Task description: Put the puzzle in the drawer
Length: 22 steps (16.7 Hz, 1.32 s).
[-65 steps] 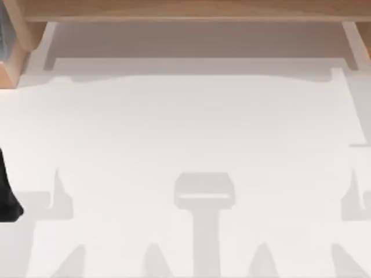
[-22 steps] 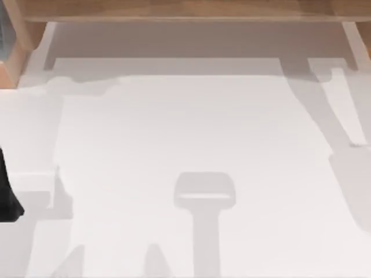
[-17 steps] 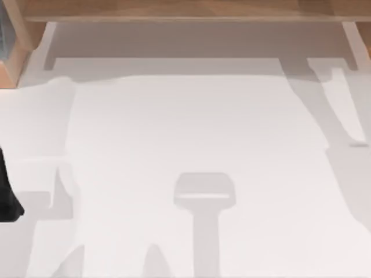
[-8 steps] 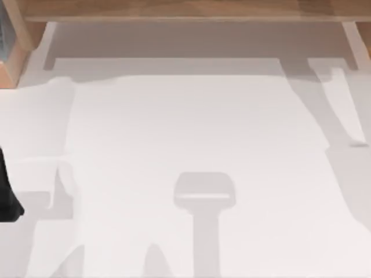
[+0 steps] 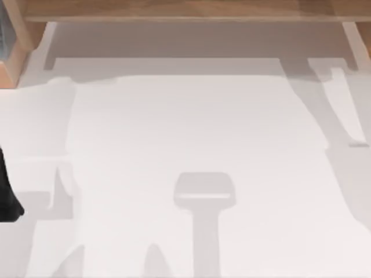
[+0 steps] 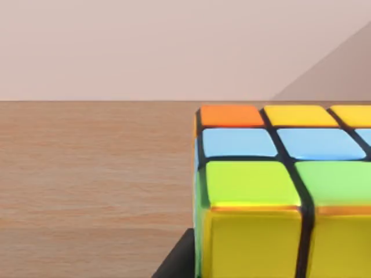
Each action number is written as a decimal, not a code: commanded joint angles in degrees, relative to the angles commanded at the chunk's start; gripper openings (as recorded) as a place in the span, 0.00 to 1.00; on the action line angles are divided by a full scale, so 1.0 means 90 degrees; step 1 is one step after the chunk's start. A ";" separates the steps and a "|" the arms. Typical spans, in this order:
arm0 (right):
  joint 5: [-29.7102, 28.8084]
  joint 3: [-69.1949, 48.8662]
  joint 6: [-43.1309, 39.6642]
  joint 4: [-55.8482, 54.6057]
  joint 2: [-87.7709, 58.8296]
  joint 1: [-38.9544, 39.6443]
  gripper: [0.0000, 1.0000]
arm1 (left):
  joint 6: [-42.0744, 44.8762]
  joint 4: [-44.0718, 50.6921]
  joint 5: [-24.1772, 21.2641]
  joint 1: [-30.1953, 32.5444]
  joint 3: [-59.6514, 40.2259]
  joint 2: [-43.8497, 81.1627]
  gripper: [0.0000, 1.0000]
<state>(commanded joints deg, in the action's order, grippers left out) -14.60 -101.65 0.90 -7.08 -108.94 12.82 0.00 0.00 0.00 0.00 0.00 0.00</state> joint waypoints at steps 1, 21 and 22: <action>0.0000 0.0000 0.0000 0.0000 0.0000 0.0000 0.00 | 0.0000 0.0000 0.0000 0.0000 0.0000 0.0000 1.00; -0.0064 0.0056 0.0013 0.0378 0.0445 0.0091 0.00 | 0.0000 0.0000 0.0000 0.0000 0.0000 0.0000 1.00; -0.0064 0.0056 0.0013 0.0378 0.0445 0.0091 0.00 | 0.0000 0.0000 0.0000 0.0000 0.0000 0.0000 1.00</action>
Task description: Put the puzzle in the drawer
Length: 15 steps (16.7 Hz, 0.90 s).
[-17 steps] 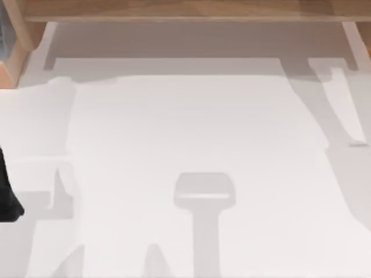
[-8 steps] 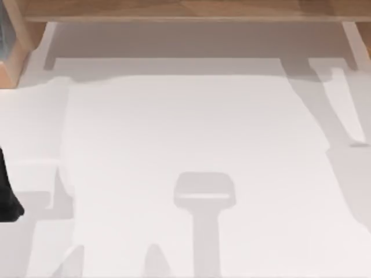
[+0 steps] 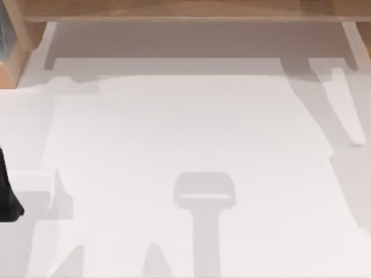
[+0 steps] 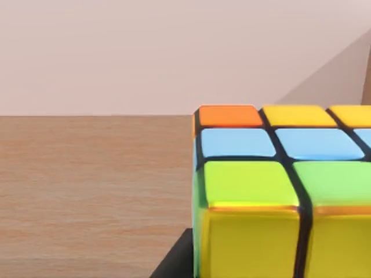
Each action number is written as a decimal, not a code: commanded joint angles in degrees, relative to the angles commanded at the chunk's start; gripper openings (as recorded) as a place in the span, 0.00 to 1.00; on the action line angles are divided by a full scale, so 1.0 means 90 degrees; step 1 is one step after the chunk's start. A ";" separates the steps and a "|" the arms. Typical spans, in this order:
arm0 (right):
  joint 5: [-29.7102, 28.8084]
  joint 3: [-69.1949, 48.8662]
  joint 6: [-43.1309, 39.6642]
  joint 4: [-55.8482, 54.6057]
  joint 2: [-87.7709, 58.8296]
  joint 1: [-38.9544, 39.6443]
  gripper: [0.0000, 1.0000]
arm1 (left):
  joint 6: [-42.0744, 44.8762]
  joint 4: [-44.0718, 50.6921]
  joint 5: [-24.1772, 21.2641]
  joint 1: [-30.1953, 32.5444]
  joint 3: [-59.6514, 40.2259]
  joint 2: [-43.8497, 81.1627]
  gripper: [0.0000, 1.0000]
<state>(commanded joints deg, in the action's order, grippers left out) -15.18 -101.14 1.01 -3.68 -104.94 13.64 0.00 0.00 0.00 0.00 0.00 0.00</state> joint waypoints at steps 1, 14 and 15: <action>0.0000 0.0000 0.0000 0.0000 0.0000 0.0000 0.00 | 0.0000 0.0000 0.0000 0.0000 0.0000 0.0000 1.00; 0.0928 -0.2380 -0.1071 0.2365 0.0151 -0.3240 0.00 | 0.0000 0.0000 0.0000 0.0000 0.0000 0.0000 1.00; 0.1011 -0.2639 -0.1214 0.2872 0.0016 -0.3587 0.00 | 0.0000 0.0000 0.0000 0.0000 0.0000 0.0000 1.00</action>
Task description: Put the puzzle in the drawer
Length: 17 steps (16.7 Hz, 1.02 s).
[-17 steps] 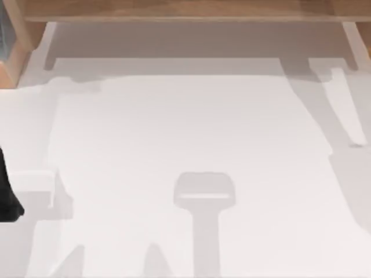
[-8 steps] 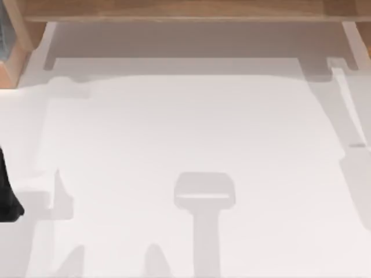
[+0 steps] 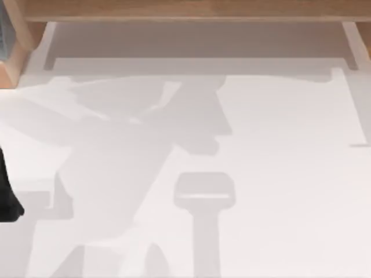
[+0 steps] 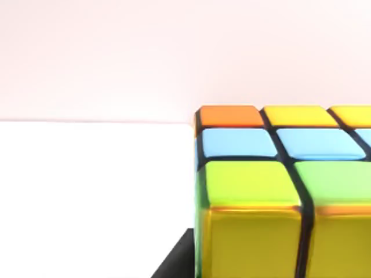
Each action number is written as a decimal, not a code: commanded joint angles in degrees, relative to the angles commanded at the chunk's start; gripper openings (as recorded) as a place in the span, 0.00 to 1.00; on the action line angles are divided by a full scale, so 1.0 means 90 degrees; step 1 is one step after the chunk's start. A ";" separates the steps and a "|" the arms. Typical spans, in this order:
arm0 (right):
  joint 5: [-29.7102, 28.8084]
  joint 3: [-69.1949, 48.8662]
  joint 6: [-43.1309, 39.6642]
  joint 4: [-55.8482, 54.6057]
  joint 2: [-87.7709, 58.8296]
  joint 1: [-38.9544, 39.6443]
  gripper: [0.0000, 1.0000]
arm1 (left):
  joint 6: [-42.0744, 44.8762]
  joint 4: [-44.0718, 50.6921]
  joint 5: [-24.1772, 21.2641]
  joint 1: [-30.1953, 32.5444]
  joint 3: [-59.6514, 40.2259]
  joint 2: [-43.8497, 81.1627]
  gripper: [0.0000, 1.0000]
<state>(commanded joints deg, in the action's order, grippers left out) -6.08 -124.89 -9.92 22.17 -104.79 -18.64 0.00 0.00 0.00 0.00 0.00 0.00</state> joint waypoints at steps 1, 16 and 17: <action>0.0079 -0.0254 -0.0143 0.0544 -0.0180 -0.0310 0.00 | 0.0000 0.0000 0.0000 0.0000 0.0000 0.0000 1.00; 0.0666 -0.3214 -0.1178 0.7570 -0.5284 -0.0351 0.00 | 0.0000 0.0000 0.0000 0.0000 0.0000 0.0000 1.00; 0.0657 -0.3301 -0.1170 0.7630 -0.5405 -0.0344 0.00 | 0.0000 0.0000 0.0000 0.0000 0.0000 0.0000 1.00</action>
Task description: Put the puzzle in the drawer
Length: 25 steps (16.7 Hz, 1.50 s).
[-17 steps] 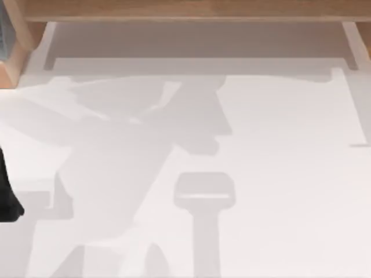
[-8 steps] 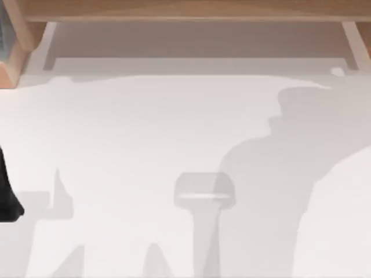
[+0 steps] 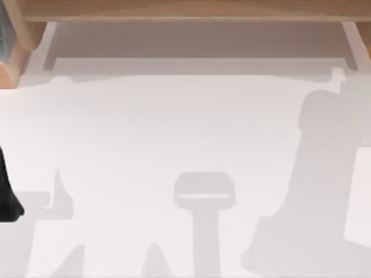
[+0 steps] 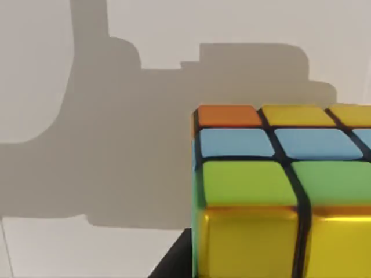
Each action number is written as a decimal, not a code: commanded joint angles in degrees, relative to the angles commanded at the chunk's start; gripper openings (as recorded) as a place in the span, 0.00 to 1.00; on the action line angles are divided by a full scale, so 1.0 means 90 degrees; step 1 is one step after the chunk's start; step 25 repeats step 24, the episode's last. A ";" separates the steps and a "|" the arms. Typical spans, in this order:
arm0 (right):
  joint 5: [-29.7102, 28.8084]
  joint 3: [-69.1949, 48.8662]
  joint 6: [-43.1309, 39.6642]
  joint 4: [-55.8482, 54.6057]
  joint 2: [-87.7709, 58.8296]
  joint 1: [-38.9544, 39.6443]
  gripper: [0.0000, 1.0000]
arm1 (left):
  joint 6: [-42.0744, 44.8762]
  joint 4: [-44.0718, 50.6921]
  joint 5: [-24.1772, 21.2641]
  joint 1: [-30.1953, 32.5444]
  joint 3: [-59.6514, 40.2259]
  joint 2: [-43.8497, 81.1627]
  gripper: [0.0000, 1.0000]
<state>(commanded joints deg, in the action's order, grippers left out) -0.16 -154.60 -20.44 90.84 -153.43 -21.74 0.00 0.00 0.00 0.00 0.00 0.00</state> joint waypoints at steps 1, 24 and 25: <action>-0.0004 -0.0041 0.0005 0.0021 -0.0055 0.0001 0.00 | 0.0000 0.0000 0.0000 0.0000 0.0000 0.0000 1.00; -0.0004 -0.0041 0.0005 0.0021 -0.0055 0.0001 1.00 | 0.0000 0.0000 0.0000 0.0000 0.0000 0.0000 1.00; -0.0004 -0.0041 0.0005 0.0021 -0.0055 0.0001 1.00 | 0.0000 0.0000 0.0000 0.0000 0.0000 0.0000 1.00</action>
